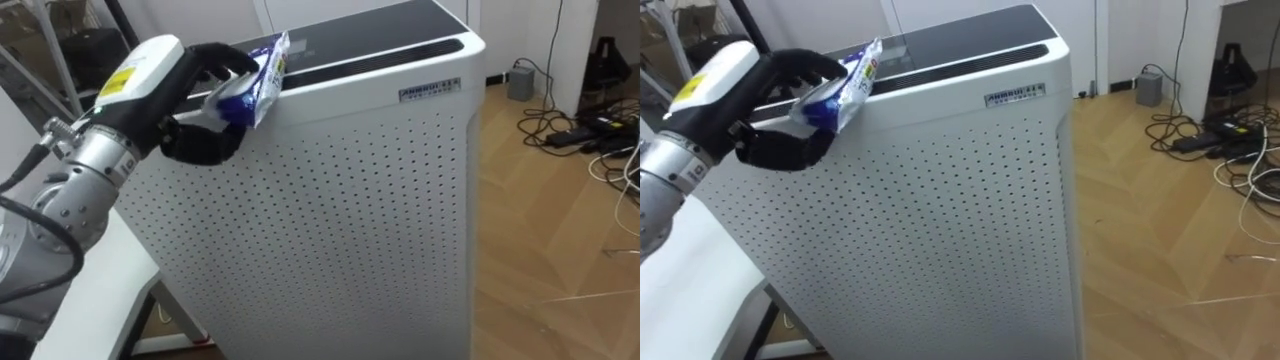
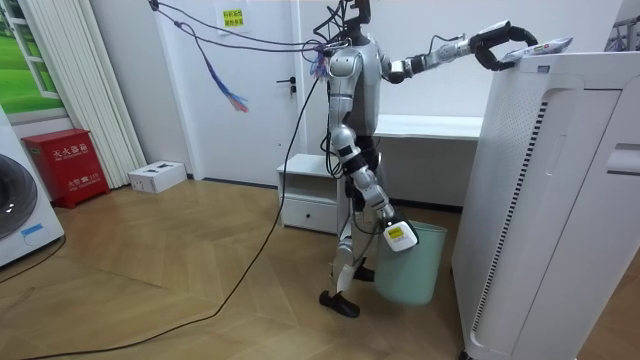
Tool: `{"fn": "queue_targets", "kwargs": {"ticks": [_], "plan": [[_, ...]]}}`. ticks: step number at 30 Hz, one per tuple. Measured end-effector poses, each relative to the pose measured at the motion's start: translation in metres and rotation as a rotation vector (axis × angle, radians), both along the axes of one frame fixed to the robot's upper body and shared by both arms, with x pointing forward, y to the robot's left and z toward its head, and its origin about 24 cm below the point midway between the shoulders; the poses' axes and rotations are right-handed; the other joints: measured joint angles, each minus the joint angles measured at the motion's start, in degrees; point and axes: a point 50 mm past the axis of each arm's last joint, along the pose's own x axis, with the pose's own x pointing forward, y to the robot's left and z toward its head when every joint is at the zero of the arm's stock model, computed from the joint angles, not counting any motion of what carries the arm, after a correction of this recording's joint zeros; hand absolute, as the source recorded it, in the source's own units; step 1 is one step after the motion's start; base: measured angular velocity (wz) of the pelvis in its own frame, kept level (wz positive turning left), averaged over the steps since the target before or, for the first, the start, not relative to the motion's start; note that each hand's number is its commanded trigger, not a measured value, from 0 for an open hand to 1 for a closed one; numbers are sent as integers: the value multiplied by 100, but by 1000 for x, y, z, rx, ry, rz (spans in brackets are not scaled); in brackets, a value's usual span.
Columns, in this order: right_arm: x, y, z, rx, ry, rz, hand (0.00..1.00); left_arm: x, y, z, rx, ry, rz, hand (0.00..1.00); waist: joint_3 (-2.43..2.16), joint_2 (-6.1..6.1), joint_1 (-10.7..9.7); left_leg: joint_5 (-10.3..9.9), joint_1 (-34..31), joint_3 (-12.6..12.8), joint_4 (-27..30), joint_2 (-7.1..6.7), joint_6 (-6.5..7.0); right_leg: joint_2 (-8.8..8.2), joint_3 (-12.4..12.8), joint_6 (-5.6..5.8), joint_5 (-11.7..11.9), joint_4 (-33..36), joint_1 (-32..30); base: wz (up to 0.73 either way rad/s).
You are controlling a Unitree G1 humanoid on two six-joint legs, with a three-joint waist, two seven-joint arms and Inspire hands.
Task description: Pick garbage
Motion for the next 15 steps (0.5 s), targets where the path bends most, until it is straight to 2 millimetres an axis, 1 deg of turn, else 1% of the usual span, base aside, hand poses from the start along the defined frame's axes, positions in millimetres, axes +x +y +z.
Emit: {"fn": "queue_targets", "kwargs": {"ticks": [4, 6, 9, 15], "plan": [[-1, 0, 0, -4, 6, -8, 100, 0, 2, 3, -7, -8, 10, 100, 3, -5, -2, 4, 0, 8, 3, -5, 6, -8, 2, 7, -4, 6, -6, 0], [0, 0, 0, -4, 5, -8, 100, 1, 9, 7, -10, -9, 48, 100, 4, -2, -14, 4, 0, 8, 2, -9, 7, -10, -2, 8, -5, 3, -6, 0], [1, 0, 0, -4, 4, -3, 100, 2, 13, 9, -22, -21, 65, 100, 10, -6, -14, 4, -8, 8, -6, -10, 7, -11, -11, 8, -5, -4, -5, 0], [2, -1, 1, -11, -4, -13, 100, 1, 11, 18, -31, -66, 67, 100, 16, 4, -1, 4, -80, 9, -9, -20, 6, -12, -54, 8, -4, -25, -20, 6]]}}
